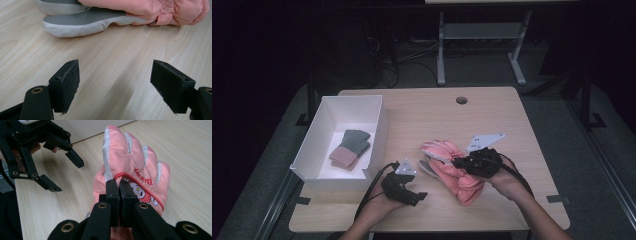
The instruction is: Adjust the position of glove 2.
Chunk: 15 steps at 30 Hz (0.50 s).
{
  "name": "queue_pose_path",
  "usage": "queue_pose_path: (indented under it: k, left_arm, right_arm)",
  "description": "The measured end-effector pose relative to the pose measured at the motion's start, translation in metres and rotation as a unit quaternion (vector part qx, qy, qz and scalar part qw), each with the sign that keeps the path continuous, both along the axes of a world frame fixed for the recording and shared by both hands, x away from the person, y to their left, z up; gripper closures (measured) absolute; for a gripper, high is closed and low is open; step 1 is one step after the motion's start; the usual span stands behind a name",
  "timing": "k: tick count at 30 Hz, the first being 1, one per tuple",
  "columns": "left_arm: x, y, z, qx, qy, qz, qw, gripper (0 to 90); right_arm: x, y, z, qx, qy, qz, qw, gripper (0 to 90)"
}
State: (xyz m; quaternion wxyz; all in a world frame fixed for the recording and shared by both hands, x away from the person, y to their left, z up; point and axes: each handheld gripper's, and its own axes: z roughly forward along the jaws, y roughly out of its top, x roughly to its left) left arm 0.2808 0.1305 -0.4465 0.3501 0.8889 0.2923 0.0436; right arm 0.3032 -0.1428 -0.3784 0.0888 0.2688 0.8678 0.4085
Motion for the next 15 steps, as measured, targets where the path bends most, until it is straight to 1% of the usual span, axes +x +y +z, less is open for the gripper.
queue_pose_path:
  k: [4, 7, 9, 11, 12, 15]
  left_arm:
    - [-0.001, -0.001, 0.000, 0.000, 0.001, 0.000, 1.0000, 22.9]
    - [0.000, -0.001, 0.000, 0.003, 0.000, -0.003, 1.0000, 22.8]
    - [-0.001, -0.001, 0.000, -0.001, 0.000, 0.000, 1.0000, 22.9]
    - [-0.001, -0.001, 0.000, 0.000, 0.001, -0.001, 1.0000, 22.8]
    - [-0.001, 0.000, 0.000, 0.005, 0.000, -0.005, 1.0000, 22.8]
    - [-0.001, -0.001, 0.000, 0.005, 0.001, -0.005, 1.0000, 22.8]
  right_arm:
    - [0.000, 0.005, -0.005, -0.011, -0.002, 0.000, 0.9999, 87.8]
    - [0.000, 0.006, -0.007, -0.014, 0.000, 0.000, 0.9999, 87.8]
    - [0.001, 0.007, -0.009, -0.015, 0.004, -0.001, 0.9999, 87.7]
    - [0.001, 0.007, -0.011, -0.017, 0.005, -0.002, 0.9998, 87.7]
    - [0.002, 0.007, -0.012, -0.018, 0.008, -0.002, 0.9998, 87.6]
    - [0.002, 0.008, -0.014, -0.020, 0.013, 0.001, 0.9997, 87.1]
